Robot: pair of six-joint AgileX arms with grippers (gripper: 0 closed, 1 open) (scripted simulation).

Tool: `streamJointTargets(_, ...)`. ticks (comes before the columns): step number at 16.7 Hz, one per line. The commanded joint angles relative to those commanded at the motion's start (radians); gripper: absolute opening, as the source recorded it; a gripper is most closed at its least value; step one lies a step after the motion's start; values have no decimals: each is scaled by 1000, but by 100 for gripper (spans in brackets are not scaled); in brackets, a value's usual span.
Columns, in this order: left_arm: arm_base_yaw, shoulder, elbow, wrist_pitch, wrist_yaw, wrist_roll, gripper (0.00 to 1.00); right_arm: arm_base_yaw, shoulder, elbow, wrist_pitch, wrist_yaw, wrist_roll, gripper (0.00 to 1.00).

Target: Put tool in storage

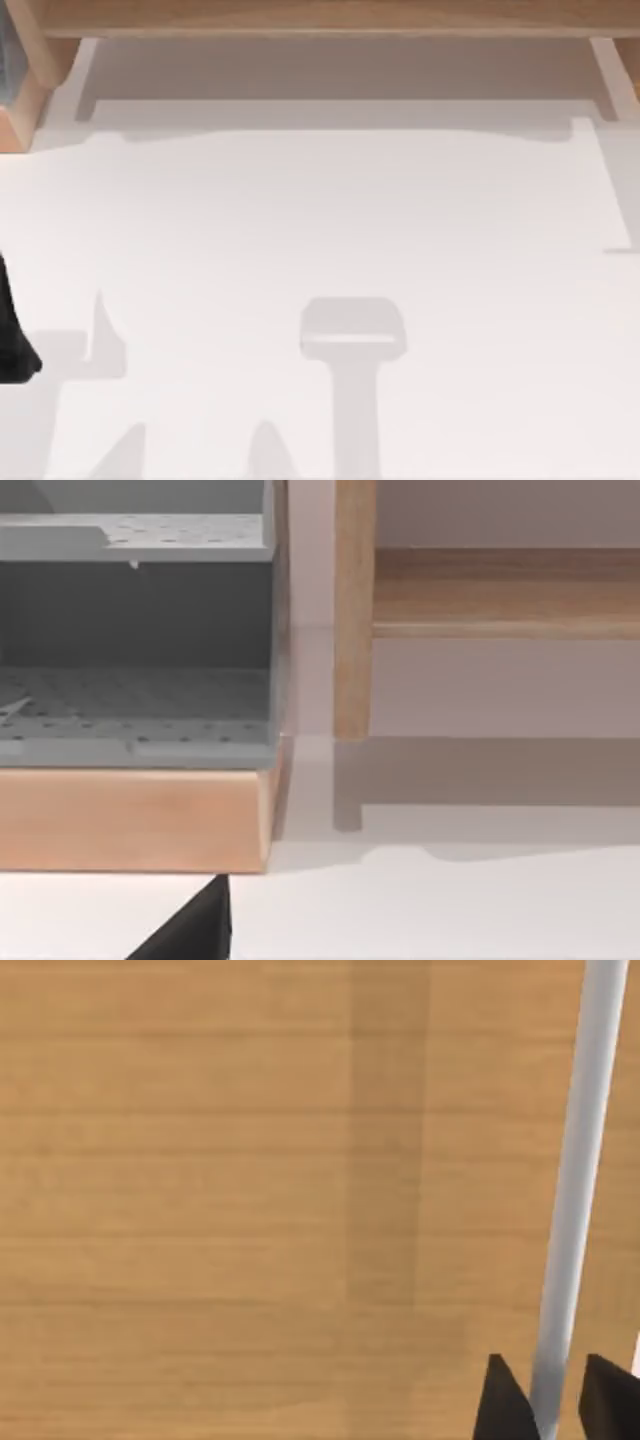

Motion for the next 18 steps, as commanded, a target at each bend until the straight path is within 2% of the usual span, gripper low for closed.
streamJointTargets(7, 0, 0, 0, 0, 0, 0, 100, 0, 0, 0, 0, 0, 0, 98)
streamJointTargets(18, 0, 0, 0, 0, 0, 0, 100, -7, -4, -10, 8, -8, 0, 100)
